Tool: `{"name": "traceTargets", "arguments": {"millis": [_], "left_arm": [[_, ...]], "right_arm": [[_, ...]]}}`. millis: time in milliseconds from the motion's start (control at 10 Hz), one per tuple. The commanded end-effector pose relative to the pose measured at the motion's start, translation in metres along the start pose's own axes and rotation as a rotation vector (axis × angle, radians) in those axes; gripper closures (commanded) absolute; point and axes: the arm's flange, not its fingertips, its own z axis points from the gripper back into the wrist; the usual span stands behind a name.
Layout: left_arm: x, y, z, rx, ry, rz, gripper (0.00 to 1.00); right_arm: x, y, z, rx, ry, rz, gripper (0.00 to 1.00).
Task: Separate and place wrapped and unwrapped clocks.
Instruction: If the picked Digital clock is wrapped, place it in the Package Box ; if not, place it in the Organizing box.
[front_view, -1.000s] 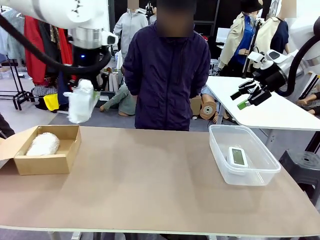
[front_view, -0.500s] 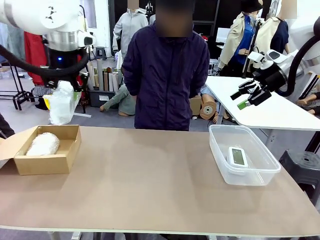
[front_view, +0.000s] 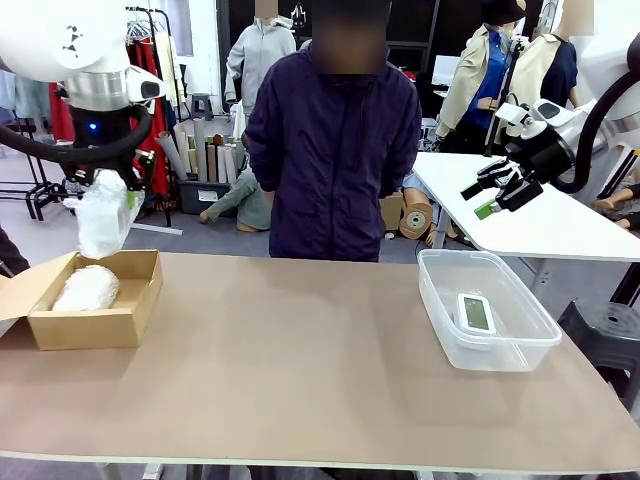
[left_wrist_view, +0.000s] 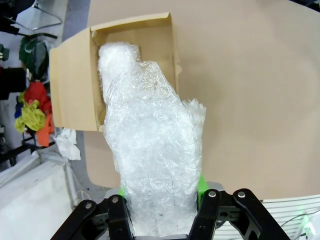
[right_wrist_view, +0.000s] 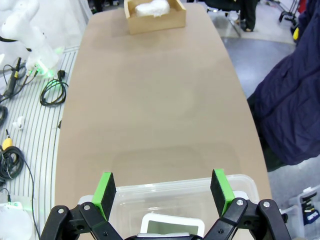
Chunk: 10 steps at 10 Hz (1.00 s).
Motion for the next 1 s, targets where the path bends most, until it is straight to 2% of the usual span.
{"name": "traceTargets", "arguments": {"millis": [0,500,600,700,900], "left_arm": [[0.002,-0.001,0.002,0.012,0.000,0.003,1.00],[0.000,-0.005,-0.002,0.002,0.004,-0.008,1.00],[0.017,0.003,-0.014,0.038,-0.051,0.046,1.00],[0.034,0.010,-0.036,0.011,-0.031,0.056,1.00],[0.055,0.029,-0.062,-0.044,-0.052,0.045,1.00]], "right_arm": [[-0.001,0.003,-0.001,-0.011,0.018,0.024,0.00],[-0.001,0.003,-0.001,-0.011,0.018,0.024,0.00],[-0.001,0.003,-0.001,-0.011,0.018,0.024,0.00],[-0.001,0.003,-0.001,-0.011,0.018,0.024,0.00],[-0.001,0.003,-0.001,-0.011,0.018,0.024,0.00]]}}
